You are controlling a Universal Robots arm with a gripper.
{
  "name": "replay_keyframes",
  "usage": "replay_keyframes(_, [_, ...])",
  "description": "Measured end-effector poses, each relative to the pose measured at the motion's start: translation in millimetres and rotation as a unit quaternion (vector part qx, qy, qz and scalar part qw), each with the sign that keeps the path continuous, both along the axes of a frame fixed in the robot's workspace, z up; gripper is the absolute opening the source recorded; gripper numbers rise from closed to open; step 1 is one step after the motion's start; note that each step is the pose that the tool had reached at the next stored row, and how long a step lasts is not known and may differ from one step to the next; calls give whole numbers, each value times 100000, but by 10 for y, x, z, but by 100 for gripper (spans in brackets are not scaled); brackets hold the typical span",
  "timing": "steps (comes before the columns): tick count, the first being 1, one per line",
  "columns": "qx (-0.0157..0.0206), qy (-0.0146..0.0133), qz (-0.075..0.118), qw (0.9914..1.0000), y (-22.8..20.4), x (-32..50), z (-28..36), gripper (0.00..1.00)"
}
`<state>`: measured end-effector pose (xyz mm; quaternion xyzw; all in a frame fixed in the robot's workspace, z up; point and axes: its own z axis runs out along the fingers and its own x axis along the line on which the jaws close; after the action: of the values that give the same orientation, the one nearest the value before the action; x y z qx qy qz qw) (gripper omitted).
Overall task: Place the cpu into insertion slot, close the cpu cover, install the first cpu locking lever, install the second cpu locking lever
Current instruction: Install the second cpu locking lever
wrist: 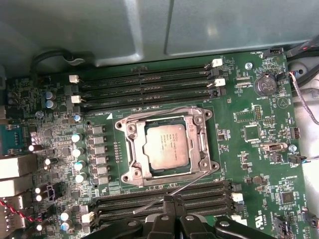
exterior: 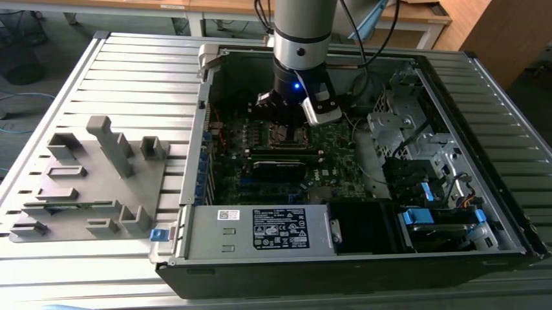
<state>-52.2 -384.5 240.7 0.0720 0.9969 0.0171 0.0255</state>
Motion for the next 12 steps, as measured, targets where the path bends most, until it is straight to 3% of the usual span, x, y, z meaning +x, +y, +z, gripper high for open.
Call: replay_keyframes(12, [3,-3,-3,100000,0,-6,-1,10])
